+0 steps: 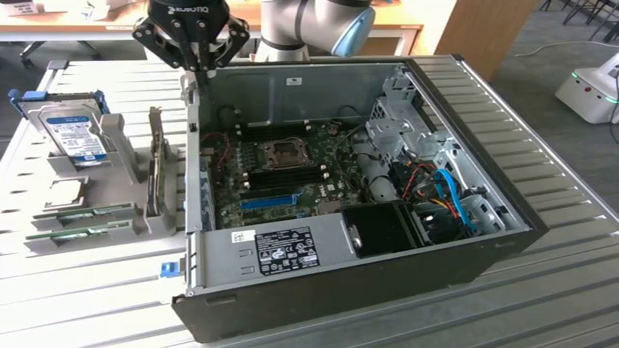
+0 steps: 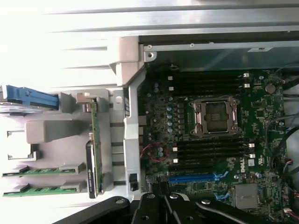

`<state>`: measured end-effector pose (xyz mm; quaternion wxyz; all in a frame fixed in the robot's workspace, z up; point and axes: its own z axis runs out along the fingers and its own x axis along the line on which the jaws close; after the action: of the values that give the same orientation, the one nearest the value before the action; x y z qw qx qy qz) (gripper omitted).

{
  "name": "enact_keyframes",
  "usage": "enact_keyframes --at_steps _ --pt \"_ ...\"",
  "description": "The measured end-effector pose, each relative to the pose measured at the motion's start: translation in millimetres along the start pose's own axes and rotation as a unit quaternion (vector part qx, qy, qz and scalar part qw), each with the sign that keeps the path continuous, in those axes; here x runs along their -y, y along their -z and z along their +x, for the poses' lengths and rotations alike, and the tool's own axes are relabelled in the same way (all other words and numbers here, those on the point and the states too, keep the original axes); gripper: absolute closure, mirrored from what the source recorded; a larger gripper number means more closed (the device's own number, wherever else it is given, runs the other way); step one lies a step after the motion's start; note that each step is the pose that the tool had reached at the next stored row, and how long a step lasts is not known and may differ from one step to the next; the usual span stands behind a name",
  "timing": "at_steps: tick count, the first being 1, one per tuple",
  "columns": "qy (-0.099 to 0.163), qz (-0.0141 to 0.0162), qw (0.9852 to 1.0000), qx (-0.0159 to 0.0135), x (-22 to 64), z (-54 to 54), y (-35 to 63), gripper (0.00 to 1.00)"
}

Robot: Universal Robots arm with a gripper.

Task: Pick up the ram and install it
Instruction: 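Reach for the ram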

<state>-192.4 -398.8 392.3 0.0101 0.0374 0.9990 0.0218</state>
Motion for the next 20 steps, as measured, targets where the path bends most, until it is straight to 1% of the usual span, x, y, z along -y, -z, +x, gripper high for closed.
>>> enact_keyframes --at_steps 11,20 --pt "0.000 0.0001 1.0000 -0.0017 2.0 27.2 0.0 0.89" --pt "0.000 0.0003 1.0000 -0.0038 3.9 51.3 0.0 0.89"
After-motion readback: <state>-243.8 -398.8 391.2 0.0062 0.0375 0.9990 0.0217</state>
